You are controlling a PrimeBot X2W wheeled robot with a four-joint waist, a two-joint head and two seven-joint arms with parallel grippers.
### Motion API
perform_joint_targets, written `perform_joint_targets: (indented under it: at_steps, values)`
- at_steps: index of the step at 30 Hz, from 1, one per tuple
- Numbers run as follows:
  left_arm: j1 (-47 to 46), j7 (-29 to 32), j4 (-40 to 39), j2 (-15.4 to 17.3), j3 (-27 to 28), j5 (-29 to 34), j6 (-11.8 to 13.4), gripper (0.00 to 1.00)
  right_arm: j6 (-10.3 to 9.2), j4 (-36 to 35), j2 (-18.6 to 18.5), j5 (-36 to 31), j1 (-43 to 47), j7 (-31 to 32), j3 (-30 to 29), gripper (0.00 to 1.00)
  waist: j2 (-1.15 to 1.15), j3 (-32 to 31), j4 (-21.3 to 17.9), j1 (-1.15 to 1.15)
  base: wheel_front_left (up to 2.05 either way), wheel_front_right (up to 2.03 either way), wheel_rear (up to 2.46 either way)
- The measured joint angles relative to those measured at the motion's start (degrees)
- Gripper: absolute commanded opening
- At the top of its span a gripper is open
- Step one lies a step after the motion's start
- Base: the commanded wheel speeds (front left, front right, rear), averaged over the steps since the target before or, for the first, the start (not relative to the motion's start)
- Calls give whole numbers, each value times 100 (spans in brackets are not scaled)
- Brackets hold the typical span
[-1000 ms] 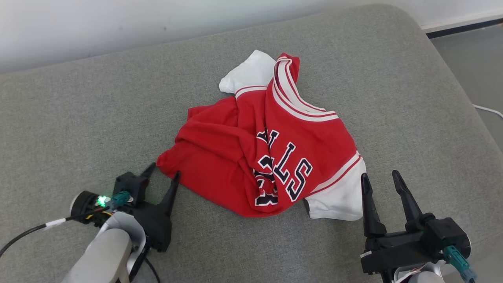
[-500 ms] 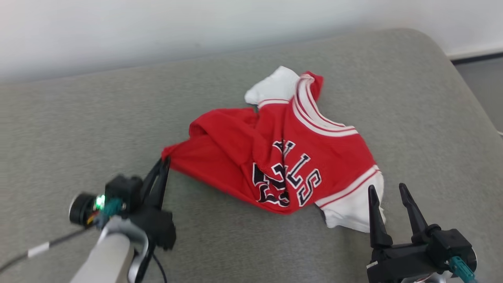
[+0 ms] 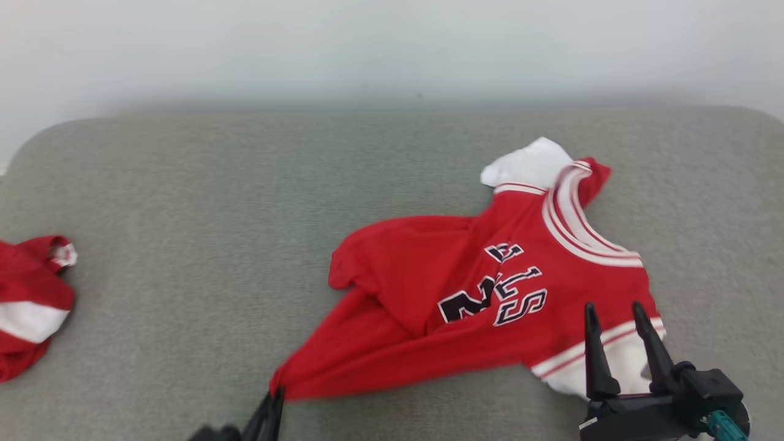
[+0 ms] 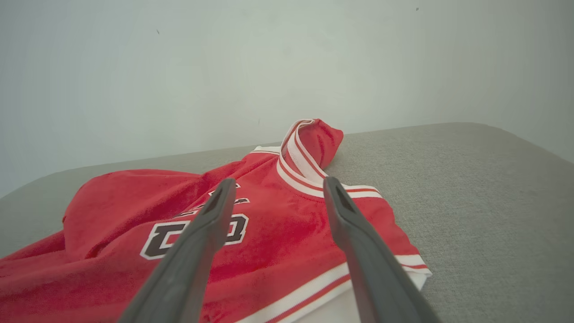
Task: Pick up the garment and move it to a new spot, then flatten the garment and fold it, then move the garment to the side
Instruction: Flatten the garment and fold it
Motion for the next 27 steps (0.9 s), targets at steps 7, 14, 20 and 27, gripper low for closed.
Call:
perform_joint_targets:
  at_steps: [7, 14, 20, 27]
  values:
    - [675, 103, 185, -118, -134, -226, 84, 0, 0, 23, 3, 0, 5, 0, 42, 100, 0, -146, 277, 0, 0, 0, 0]
    - [644, 24, 118, -158, -151, -176, 114, 100, 0, 38, 3, 0, 33, 0, 7, 100, 0, -177, 243, 0, 0, 0, 0]
    - [231, -107, -409, 5, -2, 74, 174, 100, 0, 44, 3, 21, 57, 0, -11, 100, 0, -146, 171, 0, 0, 0, 0]
    - [-561, 51, -176, 97, -18, 185, -18, 100, 0, 113, 2, 37, -22, 0, 57, 100, 0, -68, -22, 1, 0, 0, 0]
